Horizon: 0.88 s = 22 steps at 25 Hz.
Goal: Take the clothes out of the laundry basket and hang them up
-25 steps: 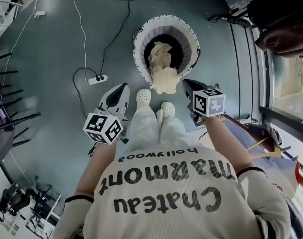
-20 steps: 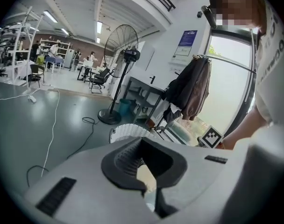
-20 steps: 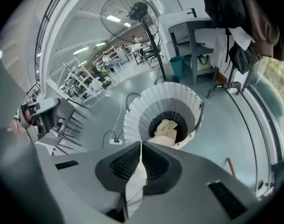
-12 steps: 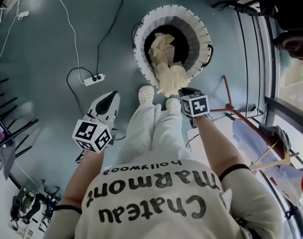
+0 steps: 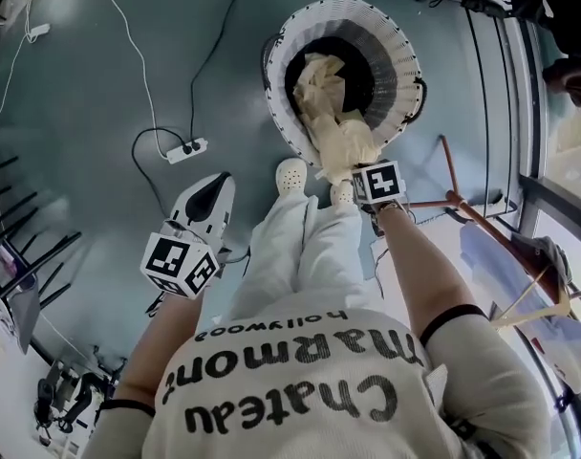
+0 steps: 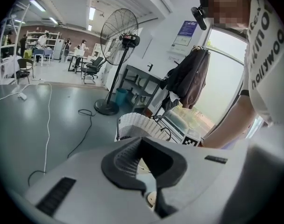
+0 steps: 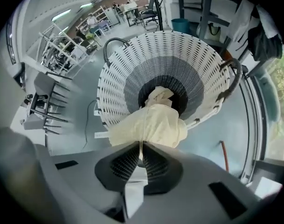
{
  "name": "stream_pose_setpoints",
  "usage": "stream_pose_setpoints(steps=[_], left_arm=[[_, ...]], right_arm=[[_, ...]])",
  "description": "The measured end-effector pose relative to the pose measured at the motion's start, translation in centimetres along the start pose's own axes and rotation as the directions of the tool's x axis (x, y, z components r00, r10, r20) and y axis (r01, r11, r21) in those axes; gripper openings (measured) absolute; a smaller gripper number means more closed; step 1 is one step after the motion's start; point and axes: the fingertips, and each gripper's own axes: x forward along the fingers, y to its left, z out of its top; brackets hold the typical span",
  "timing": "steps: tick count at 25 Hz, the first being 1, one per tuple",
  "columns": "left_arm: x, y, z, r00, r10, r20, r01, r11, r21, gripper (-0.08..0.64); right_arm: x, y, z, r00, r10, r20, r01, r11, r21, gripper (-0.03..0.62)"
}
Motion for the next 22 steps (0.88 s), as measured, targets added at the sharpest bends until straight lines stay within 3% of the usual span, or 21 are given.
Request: stream_pose_setpoints(steps=[6,7,9,15,19,22], left_arm=[[1.1,-1.7,5.1,0.992,-0.069,0.110,0.065,0.997,0.043,0.009],[1.3,-2.3,6.2,0.988,-0.088,0.129,0.081,0.995,0.053,0.021],[1.8,-3.5,8.5,0.979,-0.125,0.161,0.113,0.991,0.077,0.117],[2.6,-8.2,14.3,0.952,-0.210,0.222,0.179,0.972,0.153,0.161],[2.9,-10.1,14.9,0.944,-0.242,0.223,0.201,0.960,0.194,0.161],[2.9,-10.1,13.5,0.953,-0.229,0.201,0.193,0.964,0.184,0.161]], right_arm=[[-3.7,1.0,0.0,1.000,0.026,0.016,-0.025,0.998,-0.058,0.032],[-4.8,1.1,0.3,0.999,0.027,0.041,-0.025,0.998,-0.060,0.029],[-7.6,1.3,1.2,0.994,0.036,0.102,-0.030,0.998,-0.061,0.026],[-15.6,0.3,1.2,0.976,0.058,0.211,-0.060,0.998,0.003,0.026],[-15.7,-0.1,0.0,0.974,0.054,0.222,-0.058,0.998,0.011,0.026],[-14.8,0.2,-0.8,0.972,0.071,0.225,-0.078,0.997,0.023,0.026]])
